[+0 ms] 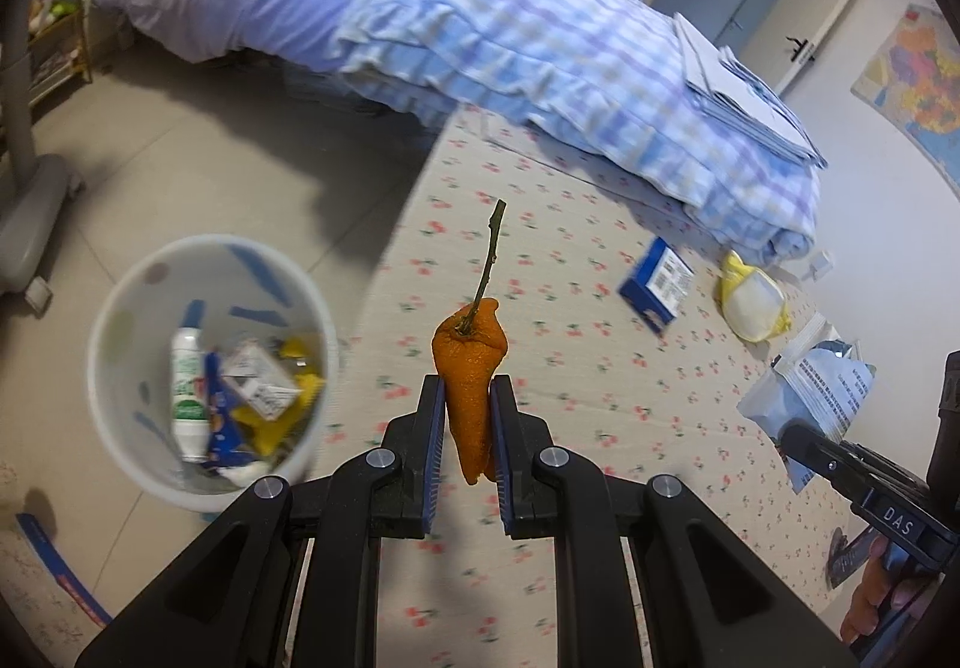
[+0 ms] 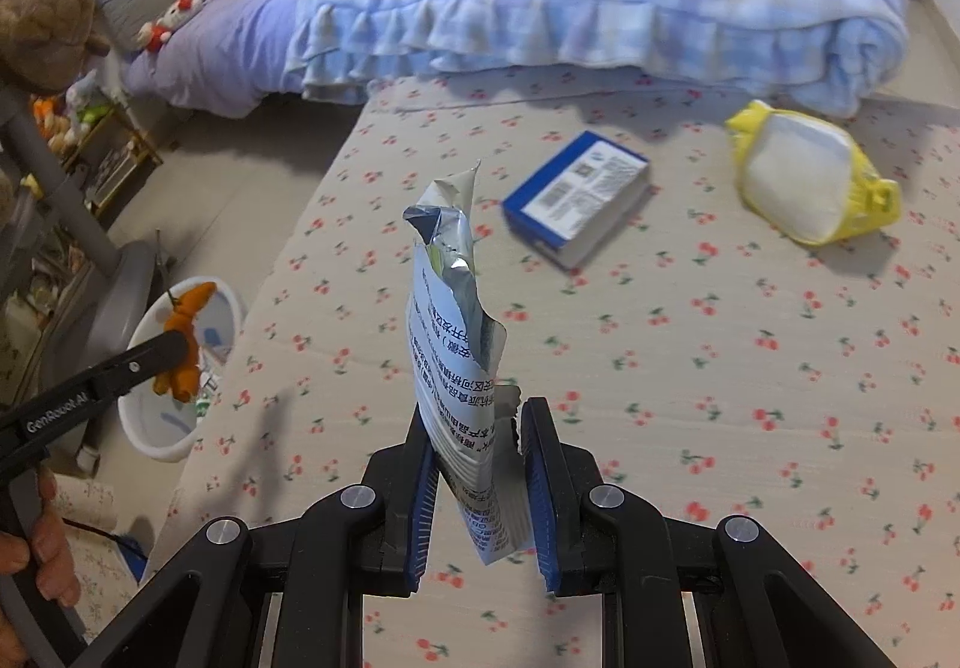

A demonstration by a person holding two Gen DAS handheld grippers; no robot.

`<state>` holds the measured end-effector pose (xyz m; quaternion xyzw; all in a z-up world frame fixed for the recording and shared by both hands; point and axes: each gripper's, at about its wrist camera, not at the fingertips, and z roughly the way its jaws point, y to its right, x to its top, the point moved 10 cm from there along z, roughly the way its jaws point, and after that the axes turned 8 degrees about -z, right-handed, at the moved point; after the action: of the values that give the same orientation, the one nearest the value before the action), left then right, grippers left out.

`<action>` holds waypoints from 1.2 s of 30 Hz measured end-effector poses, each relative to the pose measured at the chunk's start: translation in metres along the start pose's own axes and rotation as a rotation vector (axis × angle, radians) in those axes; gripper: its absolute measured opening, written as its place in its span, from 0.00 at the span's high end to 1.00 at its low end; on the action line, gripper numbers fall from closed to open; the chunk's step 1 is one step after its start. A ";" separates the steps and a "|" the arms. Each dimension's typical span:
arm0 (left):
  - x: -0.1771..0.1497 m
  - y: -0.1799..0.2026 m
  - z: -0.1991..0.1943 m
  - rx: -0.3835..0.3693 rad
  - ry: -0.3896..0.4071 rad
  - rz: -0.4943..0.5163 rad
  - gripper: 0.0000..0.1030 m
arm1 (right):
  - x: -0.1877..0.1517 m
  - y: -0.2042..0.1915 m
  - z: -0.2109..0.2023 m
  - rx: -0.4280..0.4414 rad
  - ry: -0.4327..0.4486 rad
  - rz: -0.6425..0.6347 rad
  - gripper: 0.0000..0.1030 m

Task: Collect trash
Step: 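Carry the orange peel and white wrapper over the wastebasket, then open the left tool to drop the peel while the right tool drops the wrapper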

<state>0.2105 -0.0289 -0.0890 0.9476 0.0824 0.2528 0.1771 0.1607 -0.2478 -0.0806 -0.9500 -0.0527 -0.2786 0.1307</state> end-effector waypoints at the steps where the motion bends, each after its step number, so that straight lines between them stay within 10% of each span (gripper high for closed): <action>1: 0.001 -0.007 -0.003 0.004 0.004 -0.007 0.85 | 0.001 -0.006 0.003 0.007 -0.004 -0.007 0.76; 19: 0.024 -0.113 -0.035 0.092 0.060 -0.146 0.84 | 0.012 -0.109 0.053 0.144 -0.038 -0.094 0.76; 25: 0.021 -0.151 -0.037 0.210 0.031 -0.171 0.31 | 0.017 -0.146 0.079 0.187 -0.056 -0.115 0.76; 36: 0.012 -0.201 -0.050 0.284 0.015 -0.191 0.25 | 0.020 -0.203 0.124 0.246 -0.077 -0.140 0.75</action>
<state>0.1818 0.1748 -0.1192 0.9491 0.2081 0.2275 0.0638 0.2064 -0.0179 -0.1253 -0.9307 -0.1578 -0.2420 0.2243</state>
